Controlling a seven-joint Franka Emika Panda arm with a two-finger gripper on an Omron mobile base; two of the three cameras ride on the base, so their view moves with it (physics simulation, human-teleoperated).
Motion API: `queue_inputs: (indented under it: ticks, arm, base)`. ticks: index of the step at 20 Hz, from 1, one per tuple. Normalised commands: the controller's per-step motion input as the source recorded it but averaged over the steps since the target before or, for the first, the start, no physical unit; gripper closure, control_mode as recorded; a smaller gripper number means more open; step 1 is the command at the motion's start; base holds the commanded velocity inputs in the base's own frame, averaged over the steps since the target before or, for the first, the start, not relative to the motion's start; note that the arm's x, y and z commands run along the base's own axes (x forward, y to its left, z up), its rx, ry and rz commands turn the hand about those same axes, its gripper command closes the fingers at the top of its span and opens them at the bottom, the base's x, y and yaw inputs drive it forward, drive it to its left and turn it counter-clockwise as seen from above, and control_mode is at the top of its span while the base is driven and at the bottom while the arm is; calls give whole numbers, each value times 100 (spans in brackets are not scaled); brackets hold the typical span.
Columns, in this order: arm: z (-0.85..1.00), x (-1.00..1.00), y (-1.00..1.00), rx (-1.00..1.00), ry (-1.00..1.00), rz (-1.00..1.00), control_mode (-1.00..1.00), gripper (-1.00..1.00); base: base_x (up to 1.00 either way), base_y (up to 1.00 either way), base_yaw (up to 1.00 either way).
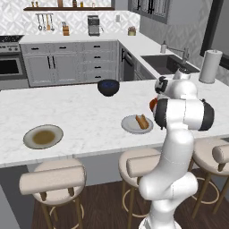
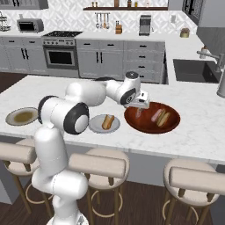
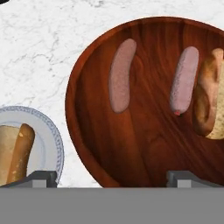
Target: Place one bun and one sausage from the bowl on each plate.
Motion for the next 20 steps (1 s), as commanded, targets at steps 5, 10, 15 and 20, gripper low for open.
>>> queue_inputs:
  ticks: [5,10,15,20]
  arm:
    - [-11,27,0,0,0,2,-100,-100]
    - [-27,68,-1,0,0,0,-100,-100]
    - [-13,56,-7,0,0,0,-100,-100]
    - [-22,21,-20,3,0,0,-100,-100]
  base:
    - [0,0,0]
    - [0,0,0]
    - [0,0,0]
    - [0,0,0]
